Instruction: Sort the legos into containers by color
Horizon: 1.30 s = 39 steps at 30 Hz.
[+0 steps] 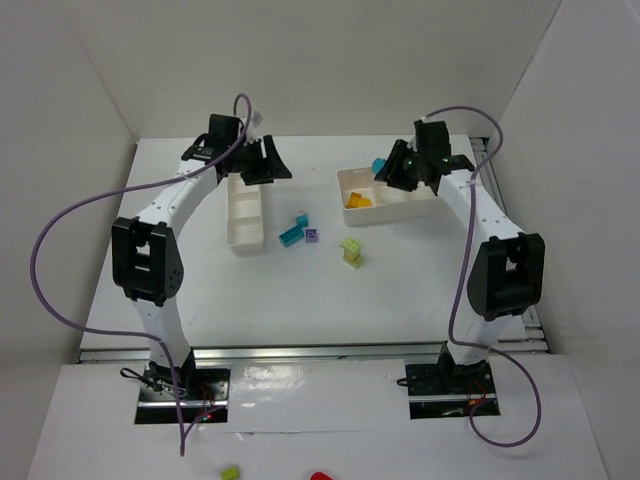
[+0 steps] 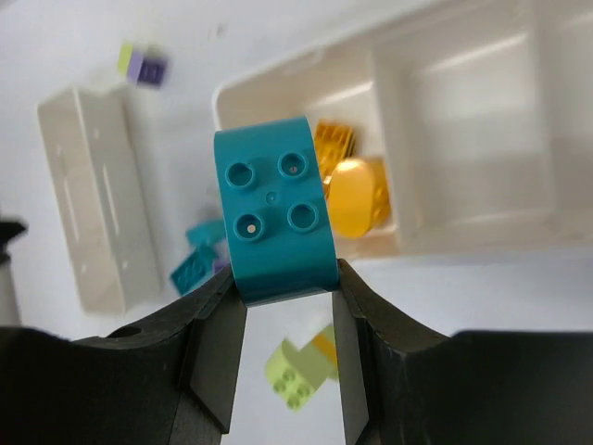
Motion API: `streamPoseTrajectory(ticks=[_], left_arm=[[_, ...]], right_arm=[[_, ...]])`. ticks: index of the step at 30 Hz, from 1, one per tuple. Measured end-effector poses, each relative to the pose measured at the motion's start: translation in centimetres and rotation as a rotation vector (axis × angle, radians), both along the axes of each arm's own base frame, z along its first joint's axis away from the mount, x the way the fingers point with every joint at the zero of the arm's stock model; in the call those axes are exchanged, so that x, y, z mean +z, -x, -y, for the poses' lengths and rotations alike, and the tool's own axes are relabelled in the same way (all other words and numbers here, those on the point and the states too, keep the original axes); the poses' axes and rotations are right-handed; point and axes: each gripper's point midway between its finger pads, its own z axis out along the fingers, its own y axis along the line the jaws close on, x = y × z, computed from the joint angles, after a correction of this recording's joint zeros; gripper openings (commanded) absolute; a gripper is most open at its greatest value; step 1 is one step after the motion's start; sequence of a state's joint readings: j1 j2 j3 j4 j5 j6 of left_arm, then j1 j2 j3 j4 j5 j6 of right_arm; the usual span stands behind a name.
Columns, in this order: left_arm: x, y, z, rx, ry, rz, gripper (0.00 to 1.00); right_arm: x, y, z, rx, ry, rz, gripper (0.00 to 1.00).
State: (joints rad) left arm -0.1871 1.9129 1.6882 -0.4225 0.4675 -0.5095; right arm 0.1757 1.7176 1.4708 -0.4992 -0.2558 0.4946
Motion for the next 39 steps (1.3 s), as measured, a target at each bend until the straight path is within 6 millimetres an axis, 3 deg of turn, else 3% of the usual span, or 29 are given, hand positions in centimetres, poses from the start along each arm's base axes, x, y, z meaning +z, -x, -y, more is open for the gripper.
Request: streamPoseTrajectory(ticks=[3,6,9,12,14,15,19,22,30,34,37,39], left_arm=[[0.4,0.4,0.0,0.029,-0.085,0.016,0.71],[0.4,0.7,-0.4,0.049,-0.134,0.015,0.71],[-0.2,0.8,-1.3,0.072,-0.169,-0.003,0.71],[-0.5,1.0,-1.8,0.076,-0.192,-0.013,0.74],[-0.7,1.1,-2.0,0.081,-0.200,-0.020,0.74],[-0.8,1.2,-2.1,0.083,-0.204,-0.026,0.76],[-1.0,1.5,-2.5,0.095,-0.227,-0.049,0.76],[-0.4,1.2,-2.7,0.107,-0.243,-0.049,0.74],[0.7,-0.4,-2.6,0.133,-0.267,-0.017,0.73],[0.7,-1.3,-2.7,0.148,-0.279,-0.012,0.72],[0.4,-1.4,-3.2,0.165,-0.290,-0.023,0.72],[0.3,-1.4,-3.8,0.178,-0.293,-0.032,0.72]], right_arm=[[2.1,-2.3,2.3,-0.101,0.065,0.074,0.00],[2.8,-4.1,3.6,-0.149,0.108,0.106,0.00],[1.8,-6.0,4.1,-0.165,0.140,0.103,0.00],[-0.6,-7.4,4.6,-0.172,0.175,0.068,0.03],[-2.5,-7.7,4.8,-0.173,0.195,0.034,0.09],[-3.4,-7.7,4.9,-0.172,0.205,0.015,0.25],[-5.9,-7.5,5.2,-0.162,0.236,-0.042,0.53],[-5.9,-7.3,5.3,-0.159,0.246,-0.052,0.54],[-3.7,-7.8,5.3,-0.160,0.271,0.005,0.51],[-2.4,-7.6,2.6,-0.100,0.270,0.047,0.53],[-0.5,-8.0,-2.6,0.012,0.258,0.110,0.56],[1.8,-8.9,-7.1,0.097,0.235,0.184,0.59]])
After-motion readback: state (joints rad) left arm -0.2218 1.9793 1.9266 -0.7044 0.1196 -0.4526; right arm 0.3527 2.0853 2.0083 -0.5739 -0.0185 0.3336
